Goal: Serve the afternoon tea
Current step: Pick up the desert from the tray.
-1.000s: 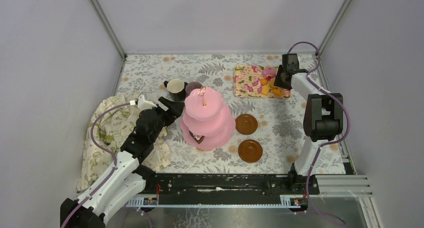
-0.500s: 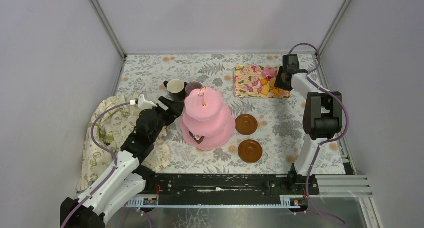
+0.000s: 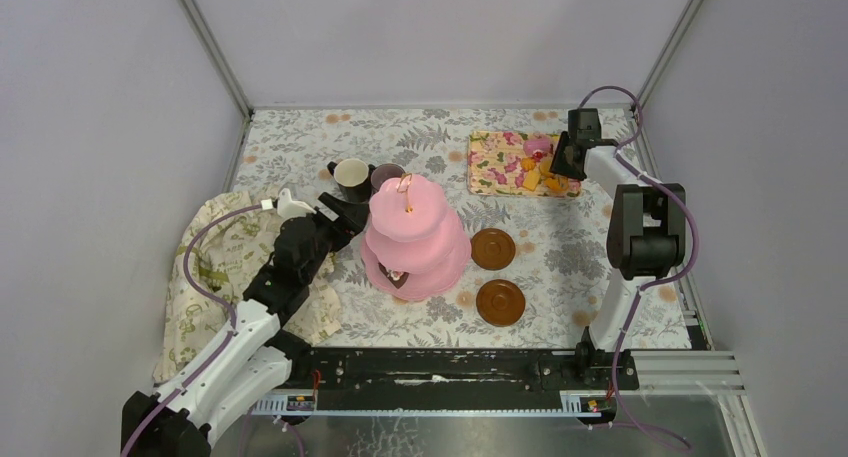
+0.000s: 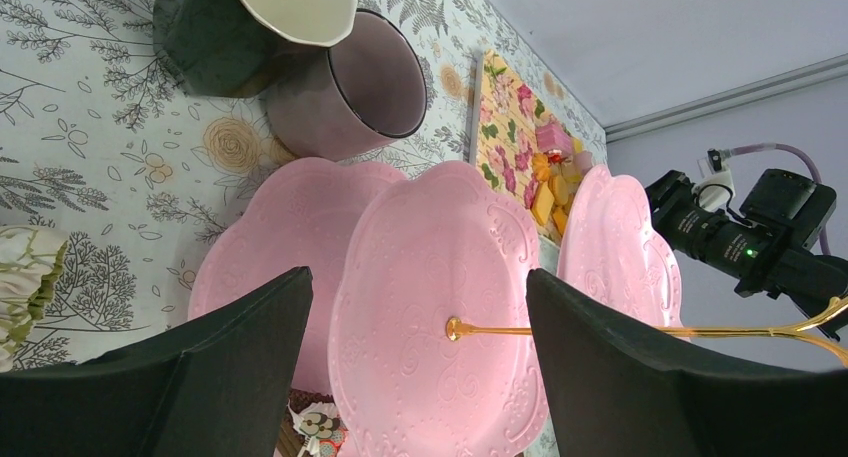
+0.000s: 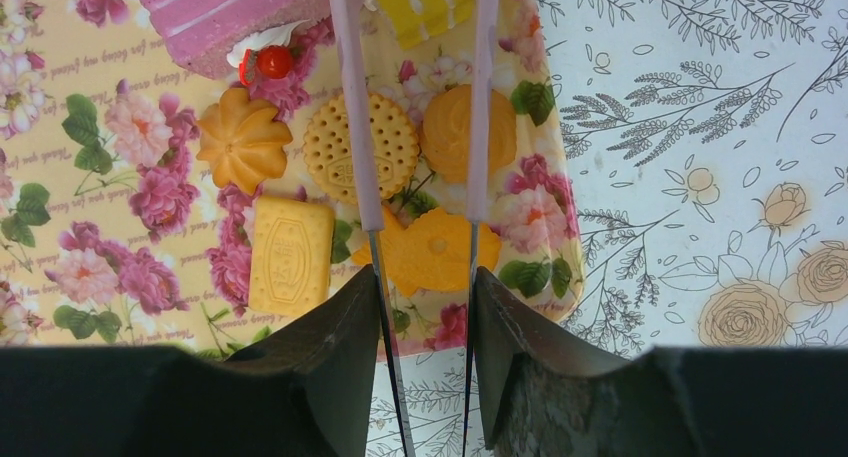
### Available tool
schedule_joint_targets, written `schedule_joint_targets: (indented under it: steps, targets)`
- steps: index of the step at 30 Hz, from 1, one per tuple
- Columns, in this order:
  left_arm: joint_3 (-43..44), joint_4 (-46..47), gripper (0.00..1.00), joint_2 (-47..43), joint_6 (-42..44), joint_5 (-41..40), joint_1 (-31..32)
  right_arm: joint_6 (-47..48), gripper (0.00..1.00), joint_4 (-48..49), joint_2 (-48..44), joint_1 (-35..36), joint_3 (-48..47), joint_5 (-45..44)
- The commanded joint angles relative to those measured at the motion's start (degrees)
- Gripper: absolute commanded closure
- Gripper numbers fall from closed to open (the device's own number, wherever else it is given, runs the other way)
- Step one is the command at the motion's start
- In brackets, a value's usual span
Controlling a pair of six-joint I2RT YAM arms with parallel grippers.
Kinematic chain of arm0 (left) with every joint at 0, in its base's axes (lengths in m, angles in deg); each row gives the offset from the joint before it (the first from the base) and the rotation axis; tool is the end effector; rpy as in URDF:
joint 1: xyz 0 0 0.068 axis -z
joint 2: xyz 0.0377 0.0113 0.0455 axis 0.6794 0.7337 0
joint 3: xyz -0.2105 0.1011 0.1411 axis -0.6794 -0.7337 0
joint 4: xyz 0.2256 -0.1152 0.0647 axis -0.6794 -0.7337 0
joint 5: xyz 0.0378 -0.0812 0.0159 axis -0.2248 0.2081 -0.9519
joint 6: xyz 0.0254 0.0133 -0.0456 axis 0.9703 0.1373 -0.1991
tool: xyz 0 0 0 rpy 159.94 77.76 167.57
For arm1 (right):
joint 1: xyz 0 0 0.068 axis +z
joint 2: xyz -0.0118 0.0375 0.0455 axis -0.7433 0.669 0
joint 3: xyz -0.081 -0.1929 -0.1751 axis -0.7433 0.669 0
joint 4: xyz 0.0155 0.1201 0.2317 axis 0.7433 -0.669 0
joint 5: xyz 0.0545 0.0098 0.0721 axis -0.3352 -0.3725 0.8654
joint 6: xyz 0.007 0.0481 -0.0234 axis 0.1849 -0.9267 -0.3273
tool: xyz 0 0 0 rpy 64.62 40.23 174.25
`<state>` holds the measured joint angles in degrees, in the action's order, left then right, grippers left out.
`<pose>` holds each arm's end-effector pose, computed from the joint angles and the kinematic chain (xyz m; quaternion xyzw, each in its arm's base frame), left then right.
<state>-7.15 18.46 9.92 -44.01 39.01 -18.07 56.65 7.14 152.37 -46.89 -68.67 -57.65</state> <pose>0.1672 -0.0700 0.2504 -0.2510 0.7591 -0.3195 0.5086 0.4302 0.0031 0.2074 0.1302 0.9175 -0.0192 0.3754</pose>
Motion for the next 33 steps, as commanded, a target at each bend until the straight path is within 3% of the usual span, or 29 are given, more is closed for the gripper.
schedule_joint_targets:
  steps: [1, 33]
  targets:
    - [-0.1, 3.2, 0.14, -0.2, 0.2, 0.1, 0.3, 0.6, 0.57, 1.9, 1.0, -0.4, -2.9, 1.8]
    - [0.6, 3.9, 0.15, 1.7, 0.2, 0.3, 0.3, -0.9, 0.55, 1.9, 4.2, -1.3, -3.5, 2.8]
